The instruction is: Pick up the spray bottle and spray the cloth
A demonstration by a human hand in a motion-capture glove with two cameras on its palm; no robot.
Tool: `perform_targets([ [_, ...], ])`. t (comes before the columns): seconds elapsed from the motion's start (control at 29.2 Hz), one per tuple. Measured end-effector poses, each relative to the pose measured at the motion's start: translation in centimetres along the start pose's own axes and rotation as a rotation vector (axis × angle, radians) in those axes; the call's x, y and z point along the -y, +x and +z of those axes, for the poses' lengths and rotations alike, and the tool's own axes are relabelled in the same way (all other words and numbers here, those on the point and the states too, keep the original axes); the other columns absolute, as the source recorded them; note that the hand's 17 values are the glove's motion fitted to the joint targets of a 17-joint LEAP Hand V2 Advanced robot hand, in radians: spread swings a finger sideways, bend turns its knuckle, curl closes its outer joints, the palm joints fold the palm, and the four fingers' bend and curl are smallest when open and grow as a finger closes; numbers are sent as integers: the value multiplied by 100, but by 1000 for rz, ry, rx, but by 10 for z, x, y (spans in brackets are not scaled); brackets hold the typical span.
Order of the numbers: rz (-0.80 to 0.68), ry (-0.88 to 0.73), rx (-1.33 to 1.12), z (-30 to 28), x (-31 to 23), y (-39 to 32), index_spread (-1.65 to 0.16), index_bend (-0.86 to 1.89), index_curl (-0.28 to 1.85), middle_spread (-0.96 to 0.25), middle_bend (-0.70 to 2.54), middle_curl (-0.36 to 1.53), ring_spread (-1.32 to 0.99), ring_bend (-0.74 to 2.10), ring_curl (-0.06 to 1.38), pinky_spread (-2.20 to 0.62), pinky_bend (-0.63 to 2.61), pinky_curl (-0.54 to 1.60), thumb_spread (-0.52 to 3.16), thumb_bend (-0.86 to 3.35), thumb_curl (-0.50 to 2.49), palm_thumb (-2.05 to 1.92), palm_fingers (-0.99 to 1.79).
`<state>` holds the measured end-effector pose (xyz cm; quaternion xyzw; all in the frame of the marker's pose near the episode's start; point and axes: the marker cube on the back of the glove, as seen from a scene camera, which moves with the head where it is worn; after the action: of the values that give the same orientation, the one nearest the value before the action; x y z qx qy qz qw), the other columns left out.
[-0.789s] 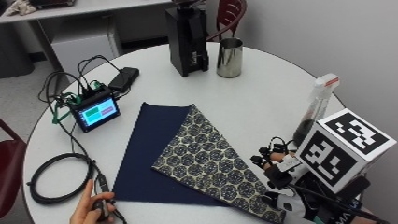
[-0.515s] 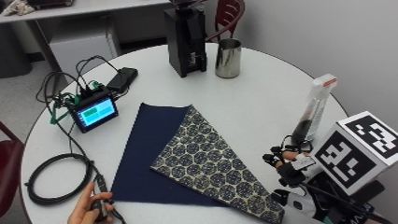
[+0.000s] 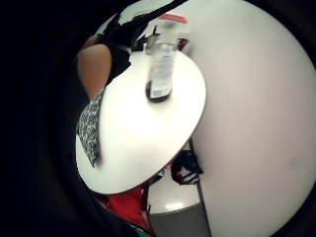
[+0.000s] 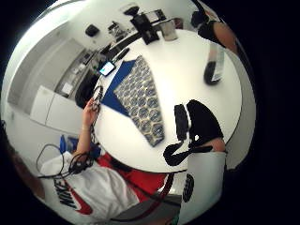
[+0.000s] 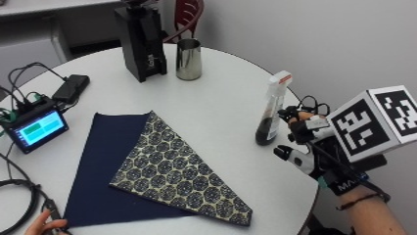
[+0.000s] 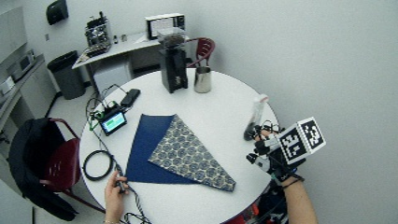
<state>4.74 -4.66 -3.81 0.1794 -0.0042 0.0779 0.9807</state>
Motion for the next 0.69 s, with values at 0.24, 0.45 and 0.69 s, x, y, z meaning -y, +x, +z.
perform_targets([
  [0.24,150,15,127,16,39,25,-35,9,27,-6,23,28,0,31,25,18,32,27,109,27,28,69,69],
  [0.45,215,-70,261,48,66,46,-35,4,23,-6,27,31,0,36,29,17,36,30,108,21,29,69,65],
  [0.69,301,-115,534,89,76,86,-35,0,15,-6,32,34,-1,43,32,16,44,34,104,13,29,69,55],
])
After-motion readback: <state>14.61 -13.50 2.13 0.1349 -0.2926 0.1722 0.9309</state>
